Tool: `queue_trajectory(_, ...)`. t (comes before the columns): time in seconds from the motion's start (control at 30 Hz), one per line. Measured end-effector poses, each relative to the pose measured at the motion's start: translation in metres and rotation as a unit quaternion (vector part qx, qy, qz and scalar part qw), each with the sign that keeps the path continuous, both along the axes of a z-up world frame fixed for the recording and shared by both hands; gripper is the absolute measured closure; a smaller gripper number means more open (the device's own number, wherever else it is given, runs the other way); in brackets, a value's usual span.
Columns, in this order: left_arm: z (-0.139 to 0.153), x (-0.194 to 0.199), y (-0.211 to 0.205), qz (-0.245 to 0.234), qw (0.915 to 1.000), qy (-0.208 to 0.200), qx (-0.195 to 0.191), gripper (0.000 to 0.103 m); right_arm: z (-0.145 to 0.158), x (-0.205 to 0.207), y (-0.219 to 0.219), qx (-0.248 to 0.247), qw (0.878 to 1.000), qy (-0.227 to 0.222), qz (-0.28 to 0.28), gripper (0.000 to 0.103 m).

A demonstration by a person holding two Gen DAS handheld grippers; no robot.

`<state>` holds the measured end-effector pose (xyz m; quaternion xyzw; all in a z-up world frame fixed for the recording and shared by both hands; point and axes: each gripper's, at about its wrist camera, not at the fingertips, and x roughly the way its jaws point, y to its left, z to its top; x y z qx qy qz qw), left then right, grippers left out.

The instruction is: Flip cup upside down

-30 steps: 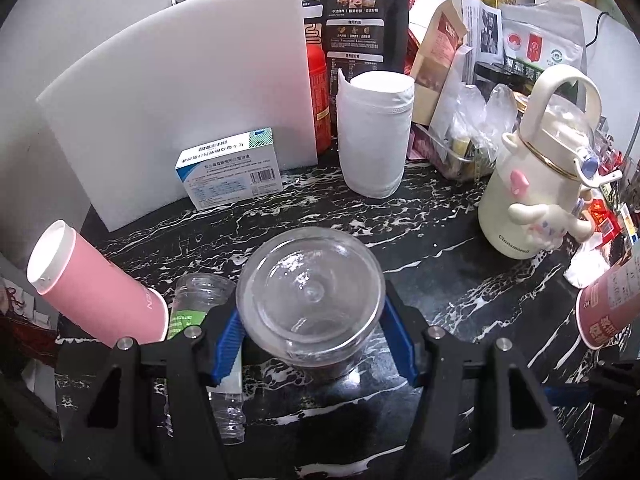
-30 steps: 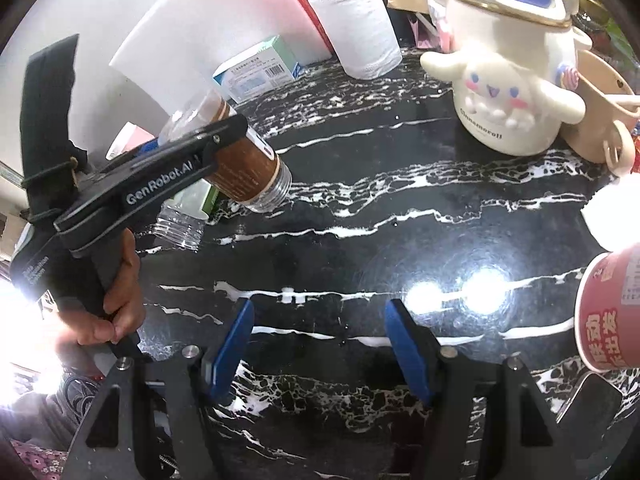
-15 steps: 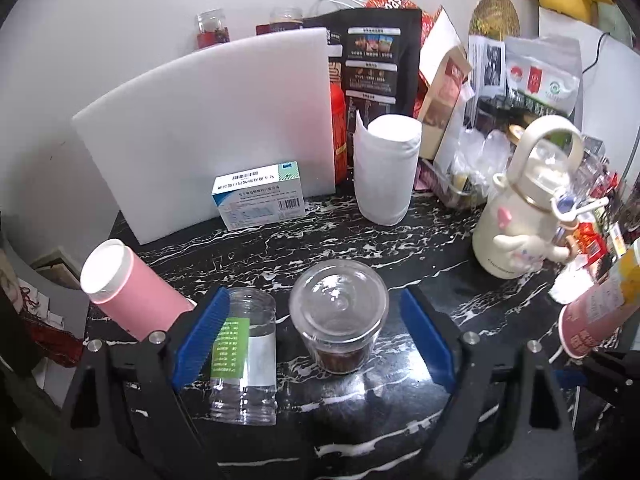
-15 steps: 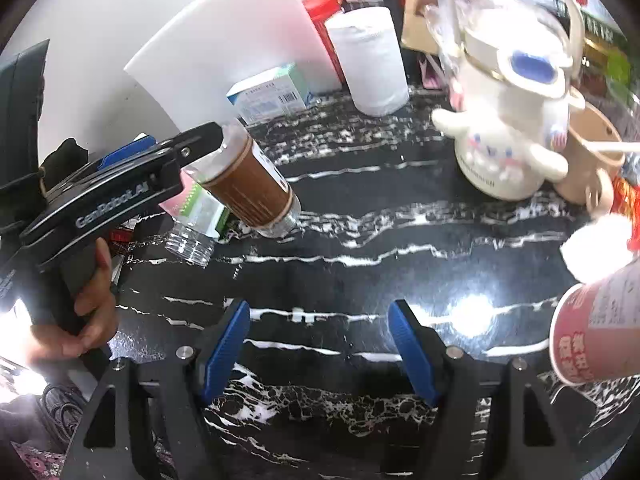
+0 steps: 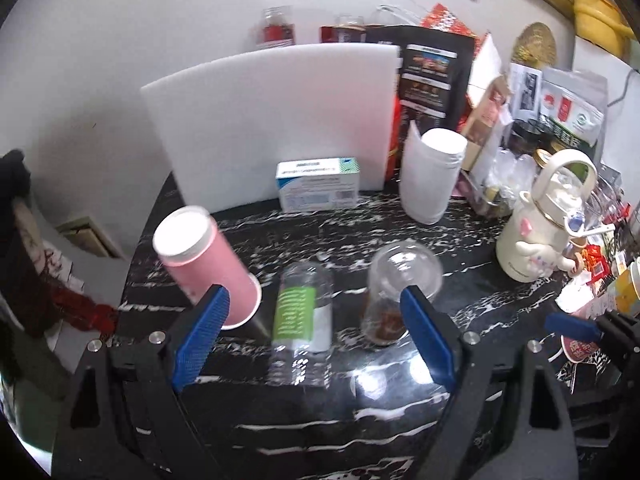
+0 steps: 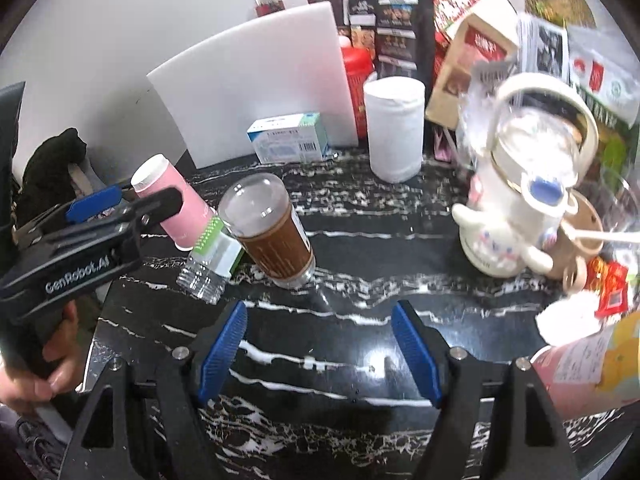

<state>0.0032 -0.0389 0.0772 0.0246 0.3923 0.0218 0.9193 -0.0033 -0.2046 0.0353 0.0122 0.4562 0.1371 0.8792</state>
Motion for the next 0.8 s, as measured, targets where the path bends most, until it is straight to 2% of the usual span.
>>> queue_trajectory(0.37, -0.026, -0.007, 0.039, 0.031, 0.9988, 0.036, -0.007, 0.016, -0.007, 0.003, 0.030, -0.014, 1.000, -0.006, 0.003, 0.027)
queue_trajectory(0.8, -0.056, -0.008, 0.055, 0.044, 0.9961, 0.075, -0.009, 0.016, -0.026, 0.005, 0.041, -0.025, 1.000, 0.008, -0.008, 0.027)
